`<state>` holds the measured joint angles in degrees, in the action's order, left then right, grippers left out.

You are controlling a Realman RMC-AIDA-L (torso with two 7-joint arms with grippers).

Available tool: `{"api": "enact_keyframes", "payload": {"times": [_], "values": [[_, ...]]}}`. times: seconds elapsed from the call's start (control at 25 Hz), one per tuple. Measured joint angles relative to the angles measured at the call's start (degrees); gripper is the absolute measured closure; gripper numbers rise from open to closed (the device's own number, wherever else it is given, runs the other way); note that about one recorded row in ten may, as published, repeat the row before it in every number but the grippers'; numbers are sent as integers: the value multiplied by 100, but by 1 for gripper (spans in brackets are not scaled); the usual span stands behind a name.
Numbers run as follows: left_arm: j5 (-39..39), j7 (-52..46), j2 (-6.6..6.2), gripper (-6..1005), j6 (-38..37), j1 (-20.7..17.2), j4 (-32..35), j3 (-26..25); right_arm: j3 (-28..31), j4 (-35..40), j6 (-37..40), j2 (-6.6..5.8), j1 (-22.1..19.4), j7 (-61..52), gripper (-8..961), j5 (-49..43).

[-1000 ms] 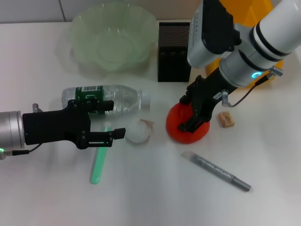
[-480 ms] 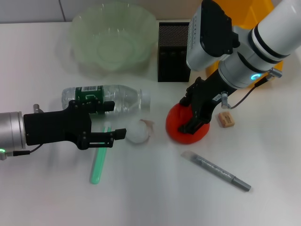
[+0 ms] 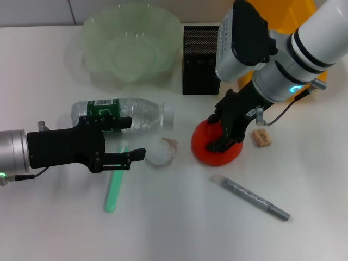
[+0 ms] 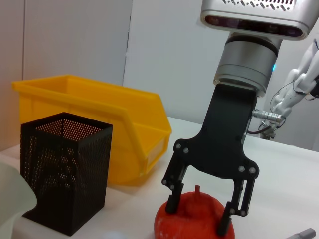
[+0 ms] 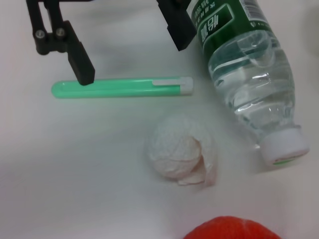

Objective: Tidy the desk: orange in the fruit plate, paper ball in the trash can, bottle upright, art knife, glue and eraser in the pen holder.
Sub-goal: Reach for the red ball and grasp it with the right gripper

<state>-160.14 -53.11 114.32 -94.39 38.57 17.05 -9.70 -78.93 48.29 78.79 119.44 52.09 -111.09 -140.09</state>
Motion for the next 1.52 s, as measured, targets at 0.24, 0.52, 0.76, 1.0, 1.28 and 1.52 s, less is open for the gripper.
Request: {"api": "enact_keyframes", "payload": {"times": [0.24,0.52,0.76,1.0,1.28,1.52], "values": [[0,-2,2,155,0,-7,0,-15,0,33,-44,0,-41,18,282,0],[3,-6,2,155,0,-14,0,-23,-7,48,-57,7,-49,58,562,-1],[9,-14,2,155,0,-16,0,-23,-9,49,-26,9,-50,116,727,-1],[17,-15,2,155,0,-16,0,-10,-9,50,0,9,-50,131,761,-2],[18,-15,2,155,0,-7,0,-1,-9,49,5,9,-50,131,786,-1],[18,-15,2,155,0,-7,0,3,-9,49,5,9,-50,131,845,-2]]}}
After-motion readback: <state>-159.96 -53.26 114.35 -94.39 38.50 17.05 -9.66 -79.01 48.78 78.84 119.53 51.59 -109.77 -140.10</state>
